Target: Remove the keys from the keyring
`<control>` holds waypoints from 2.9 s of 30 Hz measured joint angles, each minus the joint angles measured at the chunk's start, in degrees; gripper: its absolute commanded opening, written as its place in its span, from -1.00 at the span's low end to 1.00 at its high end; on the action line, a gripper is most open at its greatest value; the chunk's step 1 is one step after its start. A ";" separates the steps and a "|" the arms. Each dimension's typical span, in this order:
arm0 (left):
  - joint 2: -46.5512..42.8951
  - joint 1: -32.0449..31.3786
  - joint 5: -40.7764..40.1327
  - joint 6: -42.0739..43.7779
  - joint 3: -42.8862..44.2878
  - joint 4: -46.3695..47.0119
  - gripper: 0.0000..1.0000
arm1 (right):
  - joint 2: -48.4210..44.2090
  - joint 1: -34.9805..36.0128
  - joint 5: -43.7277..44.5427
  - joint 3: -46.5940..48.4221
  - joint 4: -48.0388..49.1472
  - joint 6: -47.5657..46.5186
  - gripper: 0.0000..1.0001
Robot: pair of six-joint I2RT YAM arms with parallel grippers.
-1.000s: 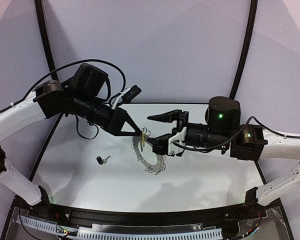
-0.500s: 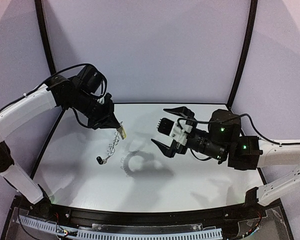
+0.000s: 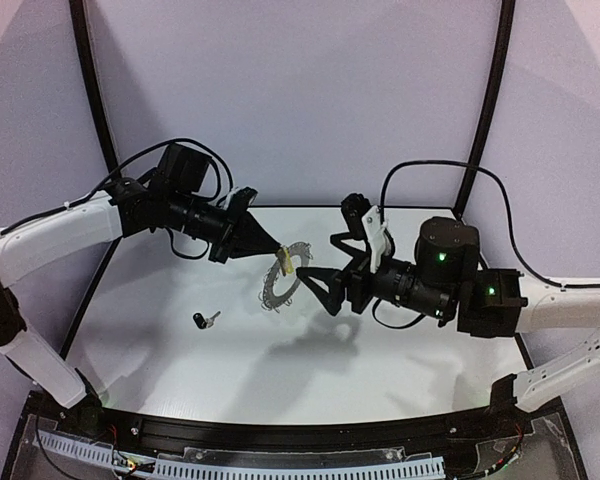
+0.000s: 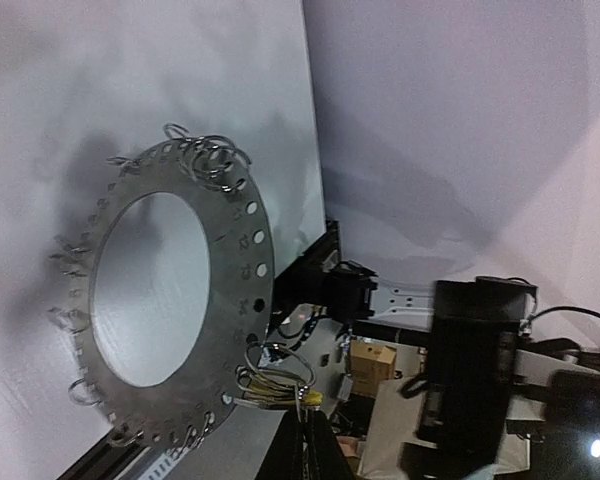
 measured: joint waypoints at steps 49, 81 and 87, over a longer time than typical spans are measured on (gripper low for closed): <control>-10.73 -0.33 -2.56 -2.12 -5.84 13.90 -0.98 | 19.98 4.98 23.82 -2.86 43.82 -38.07 -1.00; -16.50 -8.41 7.13 33.33 -11.39 14.95 0.62 | -9.66 2.45 -9.86 7.91 -16.85 -81.50 -1.00; -14.19 -11.06 6.88 33.51 -9.29 14.84 0.20 | -10.03 2.45 -11.47 7.89 -16.94 -81.50 -1.00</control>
